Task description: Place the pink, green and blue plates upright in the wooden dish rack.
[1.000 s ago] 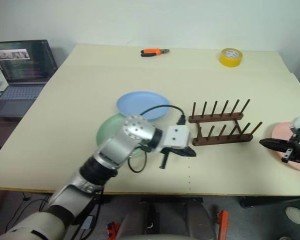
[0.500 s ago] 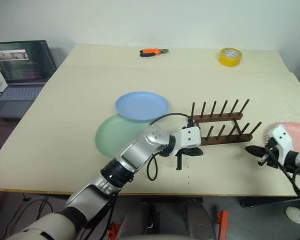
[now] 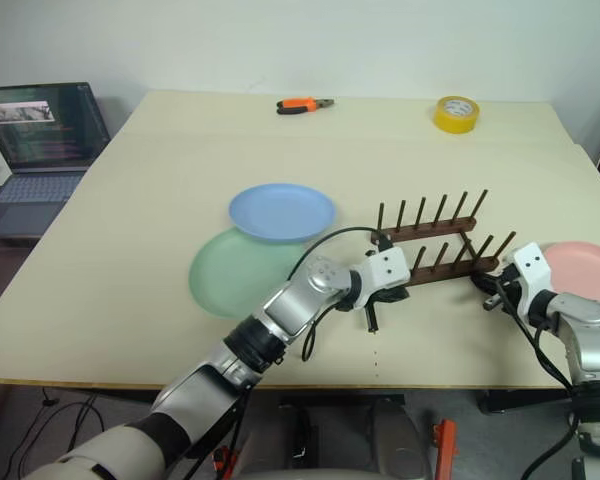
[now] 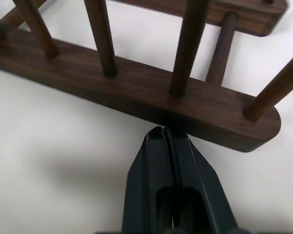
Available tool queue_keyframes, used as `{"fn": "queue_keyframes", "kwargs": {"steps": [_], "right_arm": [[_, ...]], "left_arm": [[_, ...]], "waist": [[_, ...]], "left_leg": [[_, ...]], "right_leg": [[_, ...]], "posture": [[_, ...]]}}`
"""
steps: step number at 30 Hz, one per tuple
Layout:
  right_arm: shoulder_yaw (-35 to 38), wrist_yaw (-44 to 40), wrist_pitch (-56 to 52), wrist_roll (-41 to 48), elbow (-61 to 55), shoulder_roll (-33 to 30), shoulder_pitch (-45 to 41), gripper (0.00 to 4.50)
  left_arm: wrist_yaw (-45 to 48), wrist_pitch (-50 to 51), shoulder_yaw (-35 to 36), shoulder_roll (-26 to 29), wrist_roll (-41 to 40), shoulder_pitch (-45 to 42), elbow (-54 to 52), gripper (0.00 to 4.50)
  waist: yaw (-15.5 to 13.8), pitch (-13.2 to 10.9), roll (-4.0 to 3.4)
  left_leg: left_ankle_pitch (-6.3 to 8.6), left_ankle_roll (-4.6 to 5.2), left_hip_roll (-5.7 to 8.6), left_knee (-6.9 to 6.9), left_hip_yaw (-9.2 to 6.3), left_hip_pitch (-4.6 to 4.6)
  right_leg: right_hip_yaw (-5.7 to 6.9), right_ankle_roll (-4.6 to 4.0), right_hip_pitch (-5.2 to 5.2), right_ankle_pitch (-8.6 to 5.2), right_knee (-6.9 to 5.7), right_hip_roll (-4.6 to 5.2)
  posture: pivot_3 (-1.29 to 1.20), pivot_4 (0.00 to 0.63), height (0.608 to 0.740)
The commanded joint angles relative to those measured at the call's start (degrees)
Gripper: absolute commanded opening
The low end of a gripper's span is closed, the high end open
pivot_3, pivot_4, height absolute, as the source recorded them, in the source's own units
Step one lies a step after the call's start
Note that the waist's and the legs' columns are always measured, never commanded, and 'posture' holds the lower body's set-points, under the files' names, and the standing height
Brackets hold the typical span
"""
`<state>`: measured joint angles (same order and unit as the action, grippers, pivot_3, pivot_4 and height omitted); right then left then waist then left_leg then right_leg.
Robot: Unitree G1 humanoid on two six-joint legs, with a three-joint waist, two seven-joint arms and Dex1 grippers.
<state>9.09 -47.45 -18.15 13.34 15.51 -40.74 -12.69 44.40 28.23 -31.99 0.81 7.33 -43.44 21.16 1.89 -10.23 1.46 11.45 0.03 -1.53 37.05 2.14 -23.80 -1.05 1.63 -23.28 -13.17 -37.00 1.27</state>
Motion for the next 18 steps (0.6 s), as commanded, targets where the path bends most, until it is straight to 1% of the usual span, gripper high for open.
{"fn": "queue_keyframes", "kwargs": {"steps": [1, 5, 11, 18], "right_arm": [[-1.2, 0.9, 1.8, -1.6, 2.3, 0.9, -1.2, 0.04], [-1.3, 0.8, 3.4, -1.8, 3.1, 1.6, -1.6, 0.04], [-1.2, 3.6, 7.6, -3.4, 6.1, 3.2, -4.5, 0.04], [-1.2, 6.0, 11.1, -4.1, 8.3, 5.2, -6.6, 0.04]], "left_arm": [[-4.1, -2.2, 3.4, -1.6, 0.1, -2.9, 2.6, 0.0], [-6.8, -4.1, 4.7, -1.9, 0.8, -4.6, 6.1, 0.0], [-8.4, -6.1, 5.6, -2.8, 0.7, -5.8, 9.5, 0.0], [-13.5, -11.5, 7.6, -5.1, 1.6, -10.4, 19.8, 0.0]], "waist": [[0.0, 0.0, 0.01], [0.0, 0.0, 0.01], [0.0, 0.0, 0.01], [0.0, 0.0, 0.03]], "left_leg": [[0.0, 0.0, 0.01, 0.02, -0.03, 0.01], [0.0, 0.0, 0.02, 0.01, -0.06, 0.01], [0.0, 0.0, 0.0, -0.04, -0.05, -0.01], [0.0, 0.0, 0.02, -0.05, -0.05, -0.04]], "right_leg": [[0.01, 0.01, 0.01, 0.01, 0.0, 0.0], [0.01, 0.01, 0.01, 0.03, -0.01, -0.01], [-0.02, 0.0, -0.01, 0.03, 0.03, -0.08], [-0.01, 0.0, -0.04, 0.03, 0.04, -0.07]], "posture": [[0.0, 0.15, 0.74], [0.0, 0.15, 0.74], [0.0, 0.15, 0.74], [0.0, 0.15, 0.74]]}}
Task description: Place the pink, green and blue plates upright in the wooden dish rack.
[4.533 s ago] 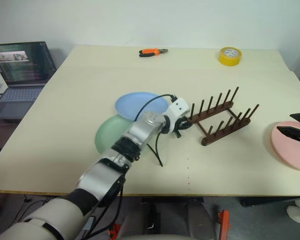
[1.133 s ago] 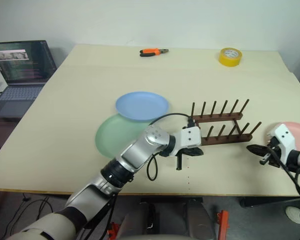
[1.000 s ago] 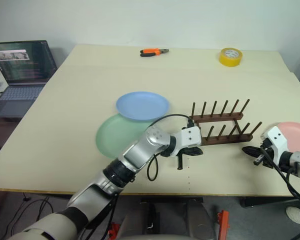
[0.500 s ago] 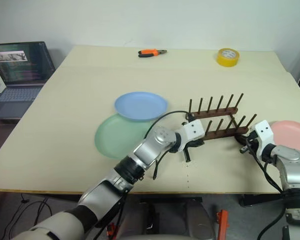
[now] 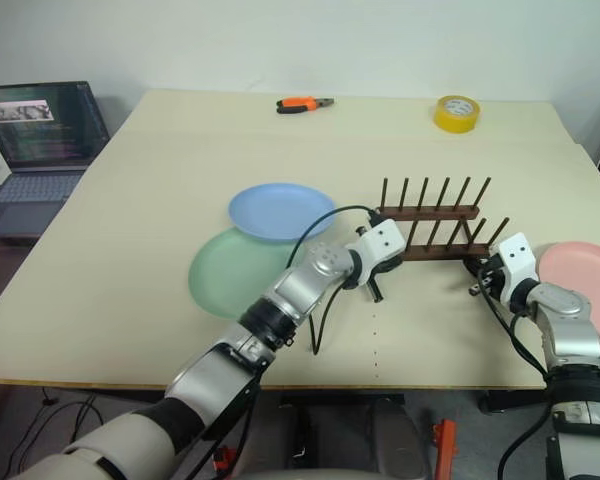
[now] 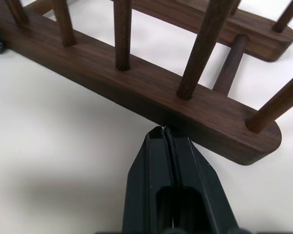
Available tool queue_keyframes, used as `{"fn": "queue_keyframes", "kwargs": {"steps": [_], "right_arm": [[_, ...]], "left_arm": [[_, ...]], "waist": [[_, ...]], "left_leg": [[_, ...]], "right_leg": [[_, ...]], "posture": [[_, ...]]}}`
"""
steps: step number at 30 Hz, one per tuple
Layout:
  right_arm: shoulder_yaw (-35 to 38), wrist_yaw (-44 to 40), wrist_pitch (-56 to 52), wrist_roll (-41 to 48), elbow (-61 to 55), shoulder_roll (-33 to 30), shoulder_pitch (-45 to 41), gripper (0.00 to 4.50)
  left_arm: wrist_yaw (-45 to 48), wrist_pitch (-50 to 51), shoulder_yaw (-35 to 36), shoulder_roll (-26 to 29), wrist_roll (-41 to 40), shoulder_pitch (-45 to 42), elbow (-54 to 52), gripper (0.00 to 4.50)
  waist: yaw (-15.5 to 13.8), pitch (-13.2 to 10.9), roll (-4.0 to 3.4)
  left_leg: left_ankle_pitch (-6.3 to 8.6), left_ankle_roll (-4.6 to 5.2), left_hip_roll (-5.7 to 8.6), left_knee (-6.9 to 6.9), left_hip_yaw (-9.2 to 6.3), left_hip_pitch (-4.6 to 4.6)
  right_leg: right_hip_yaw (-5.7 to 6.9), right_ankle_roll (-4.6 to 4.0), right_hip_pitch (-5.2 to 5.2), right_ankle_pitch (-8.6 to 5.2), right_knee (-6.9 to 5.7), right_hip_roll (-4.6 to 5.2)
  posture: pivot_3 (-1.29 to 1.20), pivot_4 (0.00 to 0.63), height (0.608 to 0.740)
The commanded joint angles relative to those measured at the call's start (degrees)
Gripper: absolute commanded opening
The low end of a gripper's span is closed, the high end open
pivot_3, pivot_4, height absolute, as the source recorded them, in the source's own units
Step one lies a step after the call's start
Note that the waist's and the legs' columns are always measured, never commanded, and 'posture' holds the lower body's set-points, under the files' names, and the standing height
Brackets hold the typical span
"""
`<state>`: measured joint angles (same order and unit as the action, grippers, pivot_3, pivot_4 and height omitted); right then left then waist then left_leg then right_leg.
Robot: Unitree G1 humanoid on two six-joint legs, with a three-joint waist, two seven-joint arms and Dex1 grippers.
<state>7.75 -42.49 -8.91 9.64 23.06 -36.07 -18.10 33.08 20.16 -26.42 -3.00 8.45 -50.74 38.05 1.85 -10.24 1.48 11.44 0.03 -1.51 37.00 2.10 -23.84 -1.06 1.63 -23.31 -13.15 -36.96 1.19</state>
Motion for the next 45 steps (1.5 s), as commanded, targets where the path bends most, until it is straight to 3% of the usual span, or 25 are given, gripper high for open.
{"fn": "queue_keyframes", "kwargs": {"steps": [1, 21, 45], "right_arm": [[0.1, 1.3, 2.1, -0.5, 0.9, 0.7, -1.5, 0.04], [-0.5, 7.8, 8.7, -4.3, 7.2, 4.3, -6.3, 0.04], [-0.3, 11.7, 10.8, -5.3, 9.4, 3.8, -6.8, 0.04]], "left_arm": [[-2.9, -4.3, 2.2, -1.5, 0.7, -3.9, 4.5, 0.0], [-9.4, -14.6, 5.7, -5.9, 2.2, -11.1, 20.6, 0.0], [-5.9, -15.2, 5.0, -7.2, 2.5, -10.2, 18.8, 0.0]], "waist": [[0.0, 0.0, 0.01], [0.0, 0.0, 0.02], [0.0, 0.0, 0.02]], "left_leg": [[0.0, 0.0, 0.0, 0.0, -0.01, -0.01], [0.01, -0.01, 0.03, -0.11, 0.03, -0.1], [0.01, -0.01, 0.03, -0.14, 0.04, -0.11]], "right_leg": [[0.01, 0.0, 0.0, 0.0, 0.0, 0.0], [0.04, 0.19, -0.1, 0.09, 0.06, -0.01], [0.05, 0.19, -0.11, 0.08, 0.07, -0.01]], "posture": [[0.0, 0.15, 0.74], [0.0, 0.15, 0.74], [0.0, 0.15, 0.74]]}}
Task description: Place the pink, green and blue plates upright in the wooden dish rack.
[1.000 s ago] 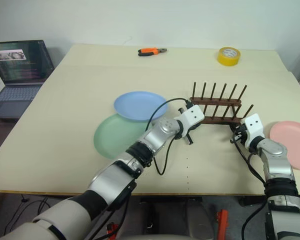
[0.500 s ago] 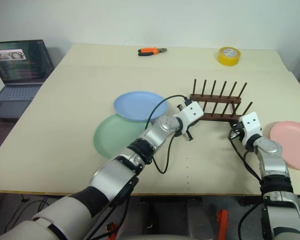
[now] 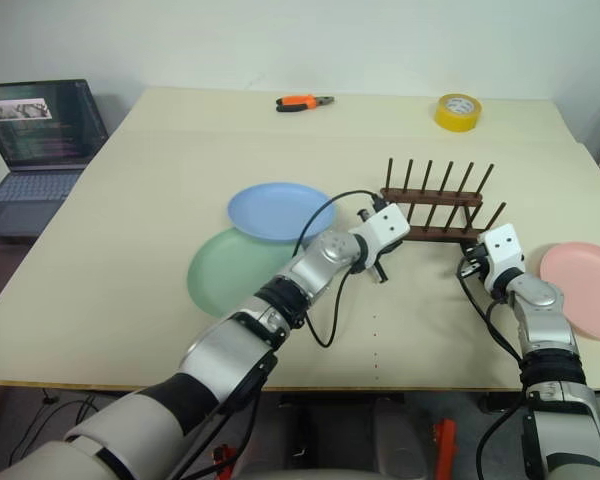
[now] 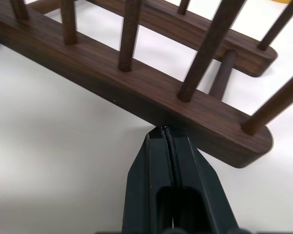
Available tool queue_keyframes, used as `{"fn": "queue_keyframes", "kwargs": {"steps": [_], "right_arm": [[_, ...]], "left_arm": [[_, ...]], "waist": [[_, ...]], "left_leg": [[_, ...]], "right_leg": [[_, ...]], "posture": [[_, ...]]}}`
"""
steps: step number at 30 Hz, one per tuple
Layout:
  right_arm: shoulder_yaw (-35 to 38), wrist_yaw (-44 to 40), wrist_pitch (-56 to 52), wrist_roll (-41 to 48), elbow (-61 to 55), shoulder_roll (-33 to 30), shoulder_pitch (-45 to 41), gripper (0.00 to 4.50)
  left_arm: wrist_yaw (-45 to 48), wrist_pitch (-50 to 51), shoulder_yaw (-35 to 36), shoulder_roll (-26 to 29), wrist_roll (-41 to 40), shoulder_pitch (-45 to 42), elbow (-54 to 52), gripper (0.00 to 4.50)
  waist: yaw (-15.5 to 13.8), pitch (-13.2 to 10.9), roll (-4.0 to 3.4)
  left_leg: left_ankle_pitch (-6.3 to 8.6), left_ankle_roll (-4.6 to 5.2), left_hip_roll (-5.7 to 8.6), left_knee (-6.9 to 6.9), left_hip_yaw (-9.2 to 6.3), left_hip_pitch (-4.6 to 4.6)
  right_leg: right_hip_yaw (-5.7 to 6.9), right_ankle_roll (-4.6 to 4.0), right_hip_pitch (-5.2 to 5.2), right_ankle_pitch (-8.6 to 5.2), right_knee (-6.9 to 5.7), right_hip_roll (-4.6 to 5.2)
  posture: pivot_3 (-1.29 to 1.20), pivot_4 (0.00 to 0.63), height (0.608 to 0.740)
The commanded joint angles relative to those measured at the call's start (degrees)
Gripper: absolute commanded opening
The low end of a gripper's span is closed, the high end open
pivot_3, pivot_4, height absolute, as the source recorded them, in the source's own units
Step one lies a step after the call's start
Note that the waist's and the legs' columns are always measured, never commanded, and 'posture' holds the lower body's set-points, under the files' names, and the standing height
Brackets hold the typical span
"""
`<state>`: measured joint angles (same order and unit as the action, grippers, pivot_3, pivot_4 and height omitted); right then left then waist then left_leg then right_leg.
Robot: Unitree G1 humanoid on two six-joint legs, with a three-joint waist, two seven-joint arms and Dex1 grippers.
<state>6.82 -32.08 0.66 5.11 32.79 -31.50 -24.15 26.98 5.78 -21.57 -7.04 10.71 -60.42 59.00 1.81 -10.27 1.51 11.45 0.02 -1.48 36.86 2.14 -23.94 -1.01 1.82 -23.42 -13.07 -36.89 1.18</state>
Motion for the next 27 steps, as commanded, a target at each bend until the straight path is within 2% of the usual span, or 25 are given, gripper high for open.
{"fn": "queue_keyframes", "kwargs": {"steps": [1, 14, 19, 23, 27], "right_arm": [[0.5, 1.5, 1.3, -0.9, 0.0, -0.7, -0.9, 0.04], [0.3, 2.7, 2.9, -1.8, 2.9, -0.4, -2.7, 0.04], [0.0, -2.3, 0.3, 0.2, -3.2, -1.3, 0.2, 0.04], [-0.4, -15.1, -11.1, 7.3, -23.5, -7.2, 9.2, 0.04], [1.5, -18.4, -19.2, 10.5, -33.8, -13.0, 13.5, 0.04]], "left_arm": [[0.3, -0.8, 0.2, -3.1, 0.2, -0.5, -2.2, 0.0], [0.1, -0.8, 0.7, -2.8, 0.2, -0.1, -2.7, 0.0], [2.6, 1.1, 0.3, -1.7, -0.3, 1.3, -7.7, 0.0], [14.8, 11.4, -1.2, 5.2, -3.4, 9.2, -31.9, 0.0], [18.1, 21.6, -0.1, 10.4, -5.2, 13.4, -49.8, 0.0]], "waist": [[0.0, 0.0, 0.0], [0.0, 0.0, 0.0], [0.0, 0.0, 0.0], [-0.1, 0.0, -0.12], [0.2, 0.0, -0.16]], "left_leg": [[0.0, 0.0, 0.0, 0.0, 0.0, 0.0], [0.0, 0.0, 0.0, 0.0, 0.0, 0.0], [0.0, 0.0, -0.01, -0.02, -0.01, -0.01], [0.01, -0.01, -0.06, -0.16, -0.02, -0.09], [0.02, -0.04, -0.14, -0.23, -0.01, -0.05]], "right_leg": [[0.0, 0.0, 0.0, 0.0, 0.0, 0.0], [0.0, 0.0, 0.0, 0.0, 0.0, 0.0], [0.0, -0.01, -0.01, -0.01, 0.01, 0.0], [0.01, 0.0, -0.09, -0.16, -0.04, 0.03], [-0.02, -0.05, -0.18, -0.24, -0.14, -0.03]], "posture": [[0.0, 0.15, 0.74], [0.0, 0.15, 0.74], [0.0, 0.15, 0.74], [0.0, 0.15, 0.74], [0.0, 0.15, 0.74]]}}
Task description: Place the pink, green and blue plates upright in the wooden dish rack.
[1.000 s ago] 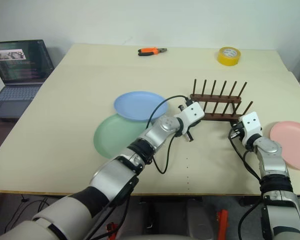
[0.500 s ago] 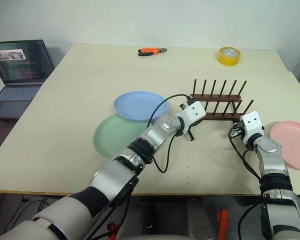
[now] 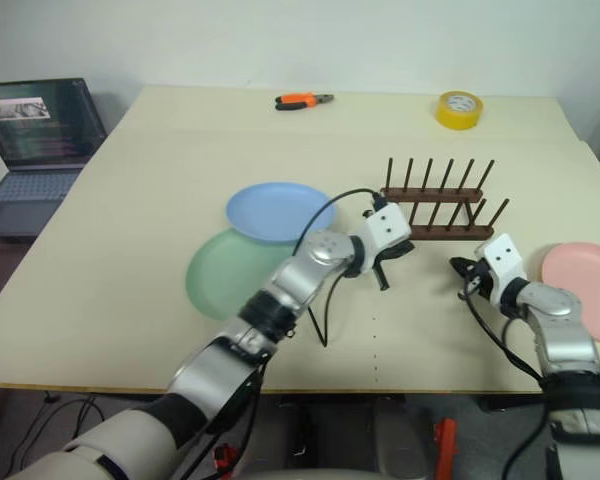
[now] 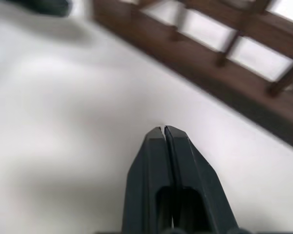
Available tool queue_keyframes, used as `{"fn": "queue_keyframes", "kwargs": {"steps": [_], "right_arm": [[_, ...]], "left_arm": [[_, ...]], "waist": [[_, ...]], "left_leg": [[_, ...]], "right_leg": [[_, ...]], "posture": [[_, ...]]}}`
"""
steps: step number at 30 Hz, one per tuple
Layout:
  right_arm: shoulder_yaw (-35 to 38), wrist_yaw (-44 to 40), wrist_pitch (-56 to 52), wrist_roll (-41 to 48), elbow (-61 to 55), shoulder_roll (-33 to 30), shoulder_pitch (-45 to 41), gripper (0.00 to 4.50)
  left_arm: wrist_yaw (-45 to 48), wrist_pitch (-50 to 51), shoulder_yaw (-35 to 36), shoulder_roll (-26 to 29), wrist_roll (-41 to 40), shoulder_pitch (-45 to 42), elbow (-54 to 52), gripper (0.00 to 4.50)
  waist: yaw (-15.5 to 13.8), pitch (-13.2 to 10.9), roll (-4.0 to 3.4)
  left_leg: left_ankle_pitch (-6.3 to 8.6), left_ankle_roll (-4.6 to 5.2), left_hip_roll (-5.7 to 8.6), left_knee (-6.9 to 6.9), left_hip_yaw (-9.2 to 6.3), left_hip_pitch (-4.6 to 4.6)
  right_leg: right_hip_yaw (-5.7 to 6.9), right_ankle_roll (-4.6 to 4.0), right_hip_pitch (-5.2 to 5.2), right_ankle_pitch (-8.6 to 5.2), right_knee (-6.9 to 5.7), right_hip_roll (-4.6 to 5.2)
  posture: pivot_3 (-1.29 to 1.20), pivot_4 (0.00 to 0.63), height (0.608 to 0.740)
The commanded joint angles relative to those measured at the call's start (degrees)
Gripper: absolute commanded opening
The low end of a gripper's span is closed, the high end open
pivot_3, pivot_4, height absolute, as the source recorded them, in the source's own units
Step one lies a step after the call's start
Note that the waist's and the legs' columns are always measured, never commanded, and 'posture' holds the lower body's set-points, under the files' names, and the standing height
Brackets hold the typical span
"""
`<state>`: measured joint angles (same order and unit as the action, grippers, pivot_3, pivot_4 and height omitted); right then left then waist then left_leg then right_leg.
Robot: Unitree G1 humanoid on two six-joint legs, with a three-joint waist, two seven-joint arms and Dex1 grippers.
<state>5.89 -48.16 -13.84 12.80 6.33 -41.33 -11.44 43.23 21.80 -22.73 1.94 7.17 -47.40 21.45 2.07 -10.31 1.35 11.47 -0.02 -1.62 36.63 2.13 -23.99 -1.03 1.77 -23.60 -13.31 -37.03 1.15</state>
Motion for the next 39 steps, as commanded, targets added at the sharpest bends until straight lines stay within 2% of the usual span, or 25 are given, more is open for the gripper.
{"fn": "queue_keyframes", "kwargs": {"steps": [1, 4, 6, 8, 11, 15, 18, 22, 23, 32, 39], "right_arm": [[2.7, -2.9, -6.2, 3.1, -8.8, -4.5, 1.5, 0.04], [3.2, -3.5, -9.5, 3.7, -12.0, -7.0, 2.4, 0.04], [4.0, -5.7, -13.1, 5.1, -16.0, -10.4, 3.0, 0.0], [5.1, -7.4, -15.3, 6.3, -18.8, -13.1, 3.5, 0.0], [7.1, -8.8, -17.4, 8.2, -20.7, -15.6, 3.6, 0.59], [10.4, -10.9, -18.0, 7.8, -18.0, -19.6, 5.8, 1.94], [13.1, -11.1, -16.8, 7.0, -14.2, -21.3, 7.4, 2.92], [15.8, -8.7, -13.8, 2.7, -9.0, -22.8, 10.4, 4.33], [16.2, -7.4, -13.2, 1.3, -7.6, -23.1, 10.9, 4.47], [17.9, -3.2, -14.6, -0.9, -3.2, -20.9, 14.5, 4.47], [15.4, -2.3, -15.2, -1.2, -2.0, -18.8, 15.7, 4.47]], "left_arm": [[1.9, 7.6, 1.3, 2.2, -2.0, 0.9, -15.3, 0.0], [2.3, 11.5, 0.9, 3.9, -2.8, 1.8, -20.9, 0.0], [2.5, 15.2, 2.8, 5.4, -4.2, 1.0, -25.0, 0.37], [3.3, 17.2, 4.0, 7.6, -5.5, 0.3, -27.9, 0.94], [3.4, 19.2, 6.7, 10.0, -7.9, -0.5, -29.3, 2.0], [3.6, 18.9, 8.9, 13.6, -9.6, -0.7, -29.0, 3.43], [5.3, 18.9, 9.5, 13.8, -13.3, -0.7, -30.8, 4.42], [7.2, 16.7, 5.8, 14.4, -14.2, 0.5, -32.1, 4.5], [7.1, 16.3, 4.9, 14.0, -14.2, 0.5, -32.1, 4.5], [5.4, 13.7, 1.3, 11.4, -13.5, 0.3, -29.4, 4.5], [5.0, 12.9, 0.3, 11.3, -13.3, 0.5, -28.5, 4.5]], "waist": [[-0.2, 0.0, 0.01], [-0.5, 0.0, 0.02], [-0.5, 0.0, 0.0], [-0.4, 0.0, 0.03], [-0.4, -0.1, 0.05], [-0.6, -0.1, 0.07], [-0.7, -0.1, 0.12], [-0.9, -0.1, 0.12], [-0.9, -0.1, 0.12], [-0.6, -0.1, 0.1], [-0.6, -0.1, 0.1]], "left_leg": [[0.0, 0.0, 0.0, 0.01, -0.04, 0.04], [0.0, 0.0, 0.01, 0.13, -0.2, 0.11], [0.0, 0.0, 0.05, 0.26, -0.18, 0.09], [0.0, 0.0, 0.09, 0.27, -0.12, 0.08], [0.0, 0.0, 0.09, 0.24, -0.11, 0.07], [0.0, 0.0, 0.08, 0.22, -0.18, 0.07], [0.0, 0.0, 0.09, 0.22, -0.15, 0.01], [0.0, 0.0, 0.14, 0.23, -0.1, -0.03], [0.0, 0.0, 0.14, 0.23, -0.11, -0.03], [0.0, 0.0, 0.1, 0.26, -0.13, 0.07], [0.0, 0.0, 0.13, 0.26, -0.11, 0.05]], "right_leg": [[0.03, -0.01, 0.03, -0.01, -0.03, 0.0], [0.17, -0.14, 0.19, -0.07, -0.02, 0.01], [0.14, -0.3, 0.25, -0.16, 0.02, 0.06], [0.08, -0.28, 0.25, -0.15, 0.05, 0.13], [0.08, -0.26, 0.24, -0.14, 0.07, 0.13], [0.15, -0.29, 0.25, -0.16, 0.07, 0.11], [0.14, -0.29, 0.24, -0.17, 0.13, 0.14], [0.11, -0.26, 0.24, -0.16, 0.17, 0.19], [0.11, -0.26, 0.24, -0.17, 0.16, 0.2], [0.08, -0.27, 0.24, -0.17, 0.05, 0.11], [0.06, -0.26, 0.24, -0.16, 0.08, 0.12]], "posture": [[0.0, 0.15, 0.74], [0.0, 0.15, 0.74], [0.0, 0.15, 0.74], [0.0, 0.15, 0.74], [0.0, 0.15, 0.74], [0.0, 0.15, 0.74], [0.0, 0.15, 0.74], [0.0, 0.15, 0.74], [0.0, 0.15, 0.74], [0.0, 0.15, 0.74], [0.0, 0.15, 0.74]]}}
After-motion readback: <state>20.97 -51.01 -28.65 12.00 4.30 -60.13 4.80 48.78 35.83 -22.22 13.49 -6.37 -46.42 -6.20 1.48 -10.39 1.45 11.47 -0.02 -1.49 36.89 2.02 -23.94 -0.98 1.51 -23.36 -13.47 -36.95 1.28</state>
